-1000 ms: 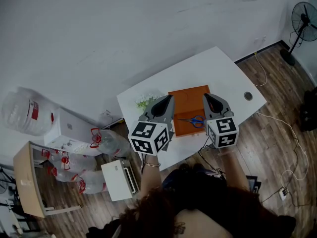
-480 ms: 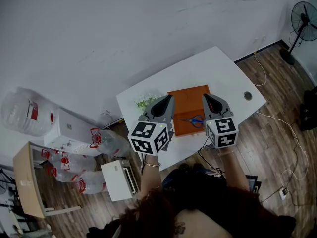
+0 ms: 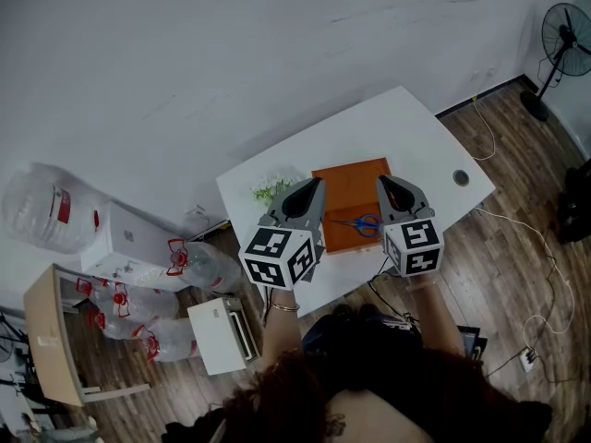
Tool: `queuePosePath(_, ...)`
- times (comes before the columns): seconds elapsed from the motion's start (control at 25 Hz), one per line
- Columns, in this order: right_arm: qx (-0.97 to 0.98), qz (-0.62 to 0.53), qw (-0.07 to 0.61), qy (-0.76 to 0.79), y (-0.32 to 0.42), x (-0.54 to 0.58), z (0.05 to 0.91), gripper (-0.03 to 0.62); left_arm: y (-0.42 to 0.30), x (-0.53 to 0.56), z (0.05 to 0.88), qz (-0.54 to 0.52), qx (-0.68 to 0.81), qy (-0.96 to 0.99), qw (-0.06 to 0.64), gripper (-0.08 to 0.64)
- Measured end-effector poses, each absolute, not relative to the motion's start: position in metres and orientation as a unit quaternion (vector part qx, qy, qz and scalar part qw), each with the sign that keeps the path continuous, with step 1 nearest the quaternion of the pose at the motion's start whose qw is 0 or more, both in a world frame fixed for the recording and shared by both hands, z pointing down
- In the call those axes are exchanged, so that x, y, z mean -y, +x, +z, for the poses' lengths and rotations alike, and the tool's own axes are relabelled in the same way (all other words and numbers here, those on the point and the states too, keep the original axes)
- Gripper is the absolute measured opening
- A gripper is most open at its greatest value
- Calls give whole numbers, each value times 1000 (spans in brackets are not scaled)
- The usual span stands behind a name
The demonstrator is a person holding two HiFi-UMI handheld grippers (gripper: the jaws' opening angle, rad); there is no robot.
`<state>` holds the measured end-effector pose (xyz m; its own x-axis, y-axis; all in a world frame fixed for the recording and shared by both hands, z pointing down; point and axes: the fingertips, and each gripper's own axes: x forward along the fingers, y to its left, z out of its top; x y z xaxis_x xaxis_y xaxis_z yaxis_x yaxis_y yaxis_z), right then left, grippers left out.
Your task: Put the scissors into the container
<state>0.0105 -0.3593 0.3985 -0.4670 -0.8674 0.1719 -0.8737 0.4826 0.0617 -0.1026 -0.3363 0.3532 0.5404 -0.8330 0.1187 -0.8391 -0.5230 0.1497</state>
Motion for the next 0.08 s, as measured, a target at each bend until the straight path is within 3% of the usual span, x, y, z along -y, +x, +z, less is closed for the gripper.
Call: queuePosePath(0.08,856,17,91,509,10,359,398,-2,-102,335,354,17,478,873,95,18)
